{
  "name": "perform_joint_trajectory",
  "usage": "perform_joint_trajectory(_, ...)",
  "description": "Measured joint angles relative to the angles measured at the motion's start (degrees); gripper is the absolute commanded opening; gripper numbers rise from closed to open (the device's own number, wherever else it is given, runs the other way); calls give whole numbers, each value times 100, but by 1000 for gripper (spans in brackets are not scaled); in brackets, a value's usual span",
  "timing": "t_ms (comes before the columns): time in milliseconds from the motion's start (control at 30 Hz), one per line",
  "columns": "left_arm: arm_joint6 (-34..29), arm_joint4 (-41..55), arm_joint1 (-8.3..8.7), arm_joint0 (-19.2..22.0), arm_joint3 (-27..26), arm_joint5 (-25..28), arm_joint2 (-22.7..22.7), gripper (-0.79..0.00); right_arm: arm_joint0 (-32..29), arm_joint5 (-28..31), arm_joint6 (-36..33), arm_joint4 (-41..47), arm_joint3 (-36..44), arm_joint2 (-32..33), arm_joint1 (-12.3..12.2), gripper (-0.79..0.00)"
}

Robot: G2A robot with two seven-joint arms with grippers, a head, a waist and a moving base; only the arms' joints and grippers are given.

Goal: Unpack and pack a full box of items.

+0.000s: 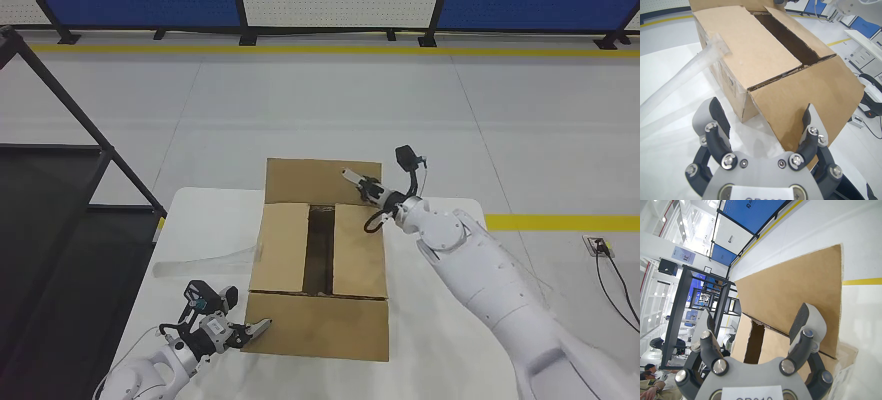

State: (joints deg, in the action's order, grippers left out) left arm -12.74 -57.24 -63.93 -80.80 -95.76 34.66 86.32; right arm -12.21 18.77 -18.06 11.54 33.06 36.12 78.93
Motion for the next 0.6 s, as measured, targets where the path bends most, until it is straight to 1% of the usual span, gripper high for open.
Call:
perform_joint_trajectory(333,58,-70,7,0,89,-187,-73,0,242,-125,26,-208,-748,-130,411,0)
perform_joint_trajectory(600,53,-70,14,40,174,-238,-124,0,366,-147,-15,-335,-1236,-130,637,0)
